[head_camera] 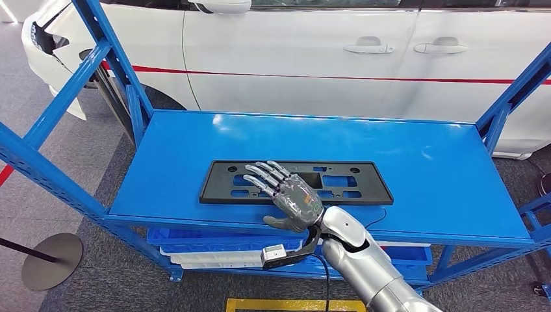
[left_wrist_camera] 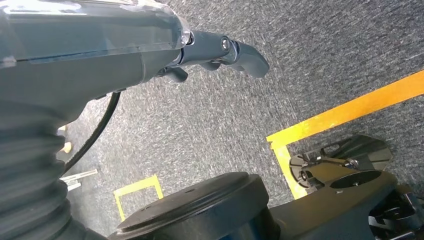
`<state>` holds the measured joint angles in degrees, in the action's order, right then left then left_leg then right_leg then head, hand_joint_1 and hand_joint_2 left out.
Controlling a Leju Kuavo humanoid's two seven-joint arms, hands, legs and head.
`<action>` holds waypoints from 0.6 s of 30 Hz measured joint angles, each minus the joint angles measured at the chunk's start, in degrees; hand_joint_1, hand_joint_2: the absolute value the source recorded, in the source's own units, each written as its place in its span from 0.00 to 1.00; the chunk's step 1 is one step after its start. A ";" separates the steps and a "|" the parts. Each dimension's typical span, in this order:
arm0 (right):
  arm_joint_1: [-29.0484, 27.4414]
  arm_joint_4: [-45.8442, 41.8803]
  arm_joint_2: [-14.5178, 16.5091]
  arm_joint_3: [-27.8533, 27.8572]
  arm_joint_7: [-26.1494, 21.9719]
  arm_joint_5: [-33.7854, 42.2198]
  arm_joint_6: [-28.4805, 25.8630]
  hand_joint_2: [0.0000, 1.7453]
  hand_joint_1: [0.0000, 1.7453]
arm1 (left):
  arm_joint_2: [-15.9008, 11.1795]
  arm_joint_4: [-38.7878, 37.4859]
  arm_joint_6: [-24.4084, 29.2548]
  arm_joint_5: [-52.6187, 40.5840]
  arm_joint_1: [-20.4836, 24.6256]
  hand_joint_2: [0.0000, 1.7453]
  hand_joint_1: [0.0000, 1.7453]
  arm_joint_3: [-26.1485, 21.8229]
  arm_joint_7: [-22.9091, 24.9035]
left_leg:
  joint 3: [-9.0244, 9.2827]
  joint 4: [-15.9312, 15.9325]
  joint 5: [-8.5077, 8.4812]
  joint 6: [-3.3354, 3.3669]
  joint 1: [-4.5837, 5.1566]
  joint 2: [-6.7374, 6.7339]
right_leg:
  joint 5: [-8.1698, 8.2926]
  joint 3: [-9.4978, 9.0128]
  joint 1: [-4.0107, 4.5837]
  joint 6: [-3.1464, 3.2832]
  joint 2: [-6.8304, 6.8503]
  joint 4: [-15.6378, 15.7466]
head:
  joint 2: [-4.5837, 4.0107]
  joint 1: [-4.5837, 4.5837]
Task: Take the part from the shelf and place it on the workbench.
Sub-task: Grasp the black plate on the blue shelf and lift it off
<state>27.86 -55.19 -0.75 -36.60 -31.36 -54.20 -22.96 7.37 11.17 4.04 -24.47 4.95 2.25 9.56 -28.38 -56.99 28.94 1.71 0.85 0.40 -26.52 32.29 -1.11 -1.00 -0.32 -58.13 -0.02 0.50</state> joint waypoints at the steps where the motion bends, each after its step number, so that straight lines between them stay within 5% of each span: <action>1: -0.09 0.00 -0.26 -0.01 0.01 -0.18 -0.01 1.00 0.00 | -0.01 0.00 0.00 -0.07 0.00 1.00 0.00 0.00 -0.01 | 0.00 0.00 0.00 0.00 0.00 0.00 | 0.00 0.00 0.00 0.00 0.00 0.00 | 0.00 0.00; 18: -0.54 0.13 -1.82 -0.48 -0.63 1.13 -0.74 1.00 0.00 | -0.01 0.00 0.19 -0.50 0.00 1.00 0.00 -0.16 -0.12 | -0.01 0.00 0.00 0.00 -0.01 0.00 | 0.00 0.00 0.01 0.00 0.00 -0.01 | 0.00 0.00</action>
<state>27.32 -55.06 -2.57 -37.08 -31.99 -53.07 -23.70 7.37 11.17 4.23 -24.97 4.95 2.09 9.44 -28.39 -56.99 28.94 1.71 0.84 0.40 -26.52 32.29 -1.10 -1.00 -0.32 -58.13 -0.02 0.50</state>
